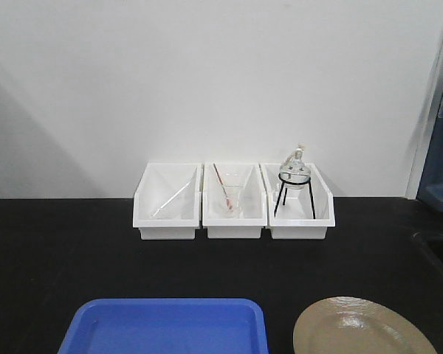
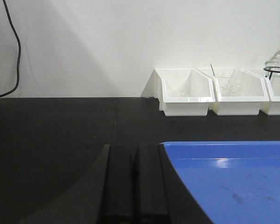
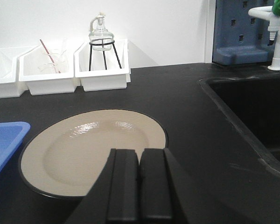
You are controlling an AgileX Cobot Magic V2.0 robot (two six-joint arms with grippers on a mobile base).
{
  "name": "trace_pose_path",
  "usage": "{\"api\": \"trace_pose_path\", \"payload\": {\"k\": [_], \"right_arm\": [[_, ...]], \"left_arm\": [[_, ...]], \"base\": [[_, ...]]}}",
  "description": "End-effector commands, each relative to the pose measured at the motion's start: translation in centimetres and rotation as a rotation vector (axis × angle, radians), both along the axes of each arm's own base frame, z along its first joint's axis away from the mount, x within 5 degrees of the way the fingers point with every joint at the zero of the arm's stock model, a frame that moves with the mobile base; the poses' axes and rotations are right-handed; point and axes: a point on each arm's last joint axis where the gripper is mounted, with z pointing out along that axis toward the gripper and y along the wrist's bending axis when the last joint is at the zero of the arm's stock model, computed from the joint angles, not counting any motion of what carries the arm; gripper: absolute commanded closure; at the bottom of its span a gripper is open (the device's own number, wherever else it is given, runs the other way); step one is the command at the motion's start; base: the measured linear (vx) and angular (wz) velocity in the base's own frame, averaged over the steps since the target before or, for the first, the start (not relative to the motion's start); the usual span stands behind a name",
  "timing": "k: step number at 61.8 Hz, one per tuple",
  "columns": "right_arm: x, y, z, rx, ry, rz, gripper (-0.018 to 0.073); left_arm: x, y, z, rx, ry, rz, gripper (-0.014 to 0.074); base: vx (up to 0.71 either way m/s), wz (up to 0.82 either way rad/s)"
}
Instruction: Place disk in tray to left cabinet
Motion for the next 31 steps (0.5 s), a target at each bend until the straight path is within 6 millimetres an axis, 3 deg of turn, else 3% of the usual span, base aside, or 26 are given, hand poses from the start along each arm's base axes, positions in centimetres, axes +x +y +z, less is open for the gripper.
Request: {"api": "trace_pose_path", "payload": {"k": [1, 14, 22, 31], "right_arm": [[0.0, 0.0, 0.1, -0.012, -0.074, 0.002, 0.0565], [0.0, 0.1, 0.9, -0.012, -0.155, 0.008, 0.0565], [-0.6, 0.2, 4.7, -0.016, -0.381, 0.019, 0.0565], [-0.4, 0.2, 10.0, -0.045, -0.415, 0.014, 0.0565]], "left_arm": [[-0.1, 0.1, 0.2, -0.015, -0.077, 0.006, 0.0600], [-0.1, 0.1, 0.2, -0.015, -0.077, 0.006, 0.0600], [-0.1, 0.1, 0.2, -0.015, -0.077, 0.006, 0.0600], [-0.1, 0.1, 0.2, -0.015, -0.077, 0.006, 0.0600]], "base": [[0.00, 0.00], [0.00, 0.00], [0.00, 0.00], [0.00, 0.00]]}}
